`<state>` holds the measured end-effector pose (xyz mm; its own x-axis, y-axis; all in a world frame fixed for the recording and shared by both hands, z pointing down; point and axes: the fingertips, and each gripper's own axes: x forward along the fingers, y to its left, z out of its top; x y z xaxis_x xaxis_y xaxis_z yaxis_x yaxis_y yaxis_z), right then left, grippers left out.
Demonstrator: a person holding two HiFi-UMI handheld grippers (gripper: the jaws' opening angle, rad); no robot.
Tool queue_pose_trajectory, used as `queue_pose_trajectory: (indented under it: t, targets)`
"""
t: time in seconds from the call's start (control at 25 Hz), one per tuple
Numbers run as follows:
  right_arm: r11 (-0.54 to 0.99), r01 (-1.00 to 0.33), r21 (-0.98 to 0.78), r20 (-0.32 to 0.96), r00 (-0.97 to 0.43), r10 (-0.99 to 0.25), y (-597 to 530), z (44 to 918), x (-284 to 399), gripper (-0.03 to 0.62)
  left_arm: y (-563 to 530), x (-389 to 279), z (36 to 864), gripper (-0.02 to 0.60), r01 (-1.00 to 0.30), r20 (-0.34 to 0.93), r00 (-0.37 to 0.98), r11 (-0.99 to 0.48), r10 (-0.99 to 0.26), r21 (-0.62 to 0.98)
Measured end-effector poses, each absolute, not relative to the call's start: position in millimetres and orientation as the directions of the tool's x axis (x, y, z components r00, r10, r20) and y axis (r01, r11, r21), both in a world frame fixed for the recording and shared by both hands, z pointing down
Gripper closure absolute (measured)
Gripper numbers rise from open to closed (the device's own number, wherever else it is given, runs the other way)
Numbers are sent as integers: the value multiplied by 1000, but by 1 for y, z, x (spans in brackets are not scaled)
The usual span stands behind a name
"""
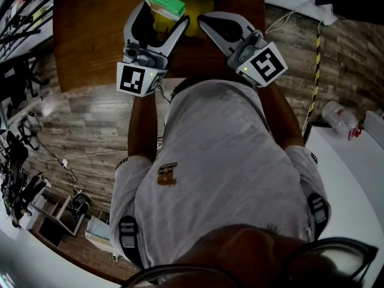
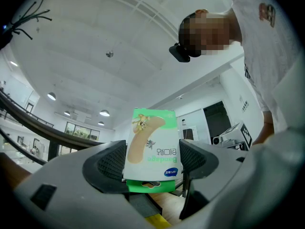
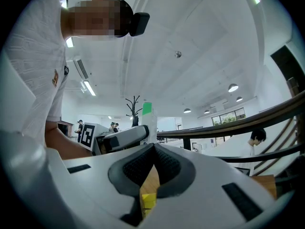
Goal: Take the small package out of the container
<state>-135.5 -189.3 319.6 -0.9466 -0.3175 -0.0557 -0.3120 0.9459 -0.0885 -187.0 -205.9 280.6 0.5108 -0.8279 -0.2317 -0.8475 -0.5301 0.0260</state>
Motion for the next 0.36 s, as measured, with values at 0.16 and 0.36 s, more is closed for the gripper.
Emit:
queue_pose_trajectory:
  t: [0.16, 0.36]
  targets:
    - [945, -316, -89, -81, -943, -323, -191, 313, -133, 563, -206, -183, 280, 210, -848, -233, 510, -530, -828, 26]
    - [945, -315, -87, -62, -945, -320, -191, 315, -125, 563, -207, -177, 278, 210, -847, -235, 511, -531, -827, 26]
